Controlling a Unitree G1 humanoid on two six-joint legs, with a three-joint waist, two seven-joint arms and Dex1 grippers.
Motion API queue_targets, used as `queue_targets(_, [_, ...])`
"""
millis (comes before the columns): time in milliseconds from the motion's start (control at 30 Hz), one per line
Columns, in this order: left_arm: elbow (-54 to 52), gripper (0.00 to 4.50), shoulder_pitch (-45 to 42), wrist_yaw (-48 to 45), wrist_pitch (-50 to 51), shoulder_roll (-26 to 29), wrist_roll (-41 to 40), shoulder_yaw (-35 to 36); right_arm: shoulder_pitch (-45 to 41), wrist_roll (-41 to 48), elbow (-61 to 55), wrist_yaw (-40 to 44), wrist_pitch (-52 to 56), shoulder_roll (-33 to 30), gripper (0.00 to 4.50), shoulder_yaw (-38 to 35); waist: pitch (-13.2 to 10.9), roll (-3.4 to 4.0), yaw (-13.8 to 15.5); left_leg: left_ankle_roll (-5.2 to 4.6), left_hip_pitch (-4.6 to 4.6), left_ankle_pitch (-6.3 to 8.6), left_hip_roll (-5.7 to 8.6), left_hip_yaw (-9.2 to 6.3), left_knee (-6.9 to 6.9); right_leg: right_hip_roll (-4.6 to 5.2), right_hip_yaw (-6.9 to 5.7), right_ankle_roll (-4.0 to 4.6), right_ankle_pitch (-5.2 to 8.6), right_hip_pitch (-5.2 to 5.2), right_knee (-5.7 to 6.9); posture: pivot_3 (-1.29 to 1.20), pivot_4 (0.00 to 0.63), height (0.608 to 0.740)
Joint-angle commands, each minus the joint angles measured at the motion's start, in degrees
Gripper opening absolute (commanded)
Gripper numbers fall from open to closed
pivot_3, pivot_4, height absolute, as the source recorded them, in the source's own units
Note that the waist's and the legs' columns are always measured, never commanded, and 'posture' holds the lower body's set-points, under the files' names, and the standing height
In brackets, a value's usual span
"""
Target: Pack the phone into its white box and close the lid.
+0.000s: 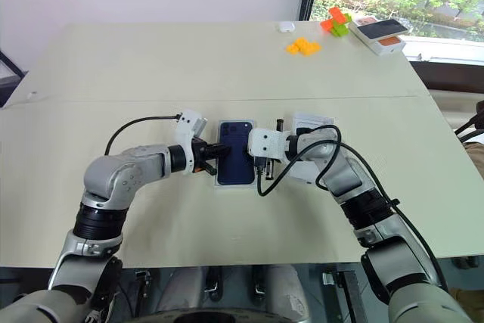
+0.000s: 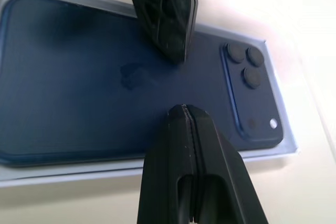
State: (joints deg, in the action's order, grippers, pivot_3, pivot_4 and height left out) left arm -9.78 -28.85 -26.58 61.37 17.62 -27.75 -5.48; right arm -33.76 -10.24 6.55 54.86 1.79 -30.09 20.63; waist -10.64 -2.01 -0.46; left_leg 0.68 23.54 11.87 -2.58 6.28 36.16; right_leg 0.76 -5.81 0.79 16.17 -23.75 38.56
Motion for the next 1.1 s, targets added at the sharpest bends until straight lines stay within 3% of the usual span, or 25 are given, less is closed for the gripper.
queue_targets(33, [-1.58,0.05,0.35,0.43,0.19,0.54,0.73,-0.87,-0.73,0.14,-0.14,0.08,0.43,0.10,0.00,-0.24,0.00,0.00,-0.03,-0.02,-0.17,0.03,0.00,0.00,-0.03,0.00,0.00,-0.01,0.02,0.17,-0.07,0.00,0.150,0.737])
queue_targets(233, [-1.53,0.05,-2.47,1.06,4.08,-2.31,-4.33,5.17,-3.83,5.31,-0.24,1.14,5.73,2.11,0.00,-3.32,-0.02,0.00,-0.05,-0.04,-0.16,0.04,-0.01,-0.02,-0.04,0.00,0.00,0.00,0.02,0.19,-0.11,0.00,0.150,0.737])
queue_targets(400, [-1.80,0.05,-0.13,0.24,1.88,-0.37,-1.88,2.03,-2.54,0.30,1.95,0.56,0.94,-0.44,0.00,0.06,-0.02,0.00,-0.09,-0.05,-0.16,0.04,0.00,-0.02,-0.07,0.00,0.00,0.00,0.02,0.20,-0.15,0.00,0.150,0.737])
queue_targets(700, [-1.49,0.05,-1.91,-2.36,-0.14,2.84,-3.60,5.10,-5.61,8.78,-0.96,1.52,9.62,1.50,0.00,-6.21,-0.04,0.01,-0.15,-0.07,-0.14,0.05,-0.01,-0.02,-0.07,0.00,0.00,0.01,0.01,0.18,-0.18,0.00,0.150,0.737])
queue_targets(800, [-1.28,0.92,-3.85,-3.58,0.64,3.71,-5.48,7.47,-7.17,11.36,-2.57,1.46,13.48,1.82,0.00,-8.30,-0.06,0.02,-0.12,-0.06,-0.11,0.05,-0.02,-0.02,-0.06,-0.01,-0.01,0.05,-0.02,0.15,-0.18,0.00,0.150,0.737])
queue_targets(900, [-2.88,2.44,-4.78,-6.71,0.57,6.65,-7.92,10.05,-8.26,16.96,-5.95,1.15,24.06,2.19,0.89,-12.21,-0.05,0.02,-0.13,-0.07,-0.11,0.06,-0.01,-0.02,-0.07,0.00,-0.01,0.05,-0.01,0.16,-0.20,0.00,0.150,0.737])
queue_targets(1033, [-4.48,4.42,-2.39,-13.05,-1.42,13.13,-9.62,11.17,-6.32,15.61,-10.70,-1.33,32.58,-0.99,2.90,-11.79,-0.06,0.04,-0.15,-0.07,-0.11,0.06,-0.01,-0.02,-0.11,0.02,-0.01,0.19,-0.09,0.16,-0.24,0.00,0.150,0.737])
queue_targets(1100, [-5.15,4.50,0.13,-17.06,-3.06,16.79,-10.08,11.50,-5.55,15.45,-13.46,-4.92,38.47,-1.03,4.00,-12.70,-0.06,0.04,-0.20,-0.07,-0.11,0.07,-0.01,-0.02,-0.13,0.03,0.00,0.20,-0.08,0.15,-0.25,0.00,0.150,0.737])
